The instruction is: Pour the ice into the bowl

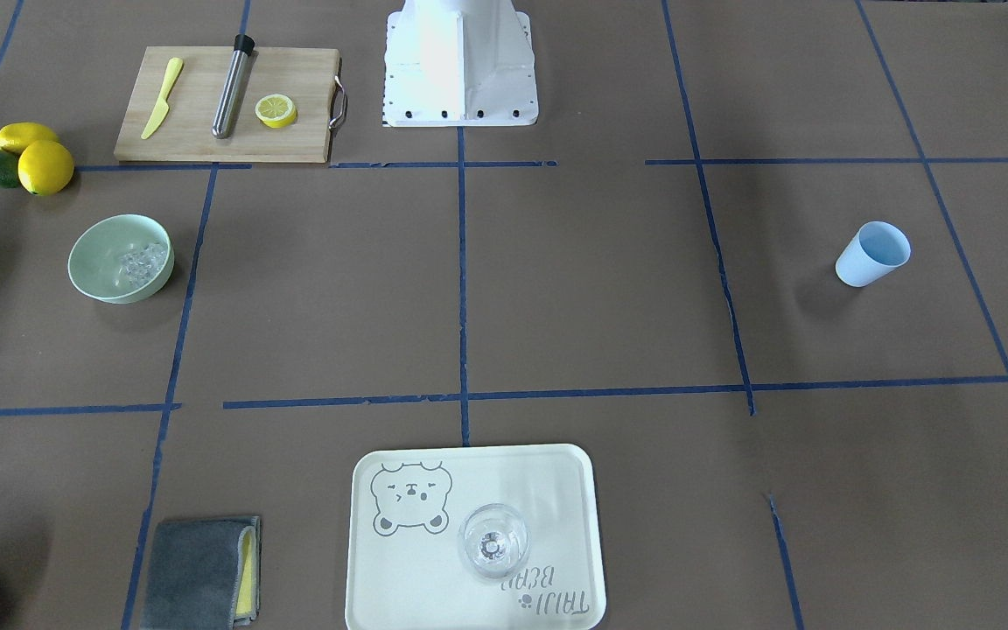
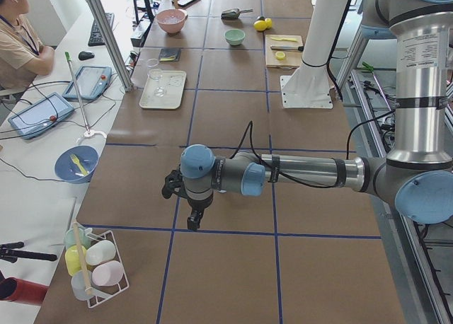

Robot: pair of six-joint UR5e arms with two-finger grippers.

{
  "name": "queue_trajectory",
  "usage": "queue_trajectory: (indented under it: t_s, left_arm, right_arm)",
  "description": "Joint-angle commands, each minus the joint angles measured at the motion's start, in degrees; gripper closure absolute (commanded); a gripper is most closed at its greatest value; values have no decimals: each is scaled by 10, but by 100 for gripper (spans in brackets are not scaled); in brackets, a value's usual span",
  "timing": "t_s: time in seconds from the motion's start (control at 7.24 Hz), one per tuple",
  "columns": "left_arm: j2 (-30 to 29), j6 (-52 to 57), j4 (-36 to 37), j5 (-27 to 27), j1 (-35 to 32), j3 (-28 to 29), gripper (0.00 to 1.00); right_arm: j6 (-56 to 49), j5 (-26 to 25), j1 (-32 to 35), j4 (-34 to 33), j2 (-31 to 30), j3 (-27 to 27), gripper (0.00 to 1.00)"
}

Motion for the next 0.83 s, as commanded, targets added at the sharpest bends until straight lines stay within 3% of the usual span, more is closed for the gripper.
queue_trajectory:
  t_s: [0.0,0.28,0.69]
  left_arm:
    - [9,3,76,-30,14,-43,0]
    - [-10,2,129,1,4,-79,0]
    - [-19,-4,140,0,-4,-58,0]
  right_arm:
    - [-2,33,0,0,-1,-39,0]
    - [-4,31,-10,2,4,-42,0]
    - [-3,30,-17,52,-1,-43,0]
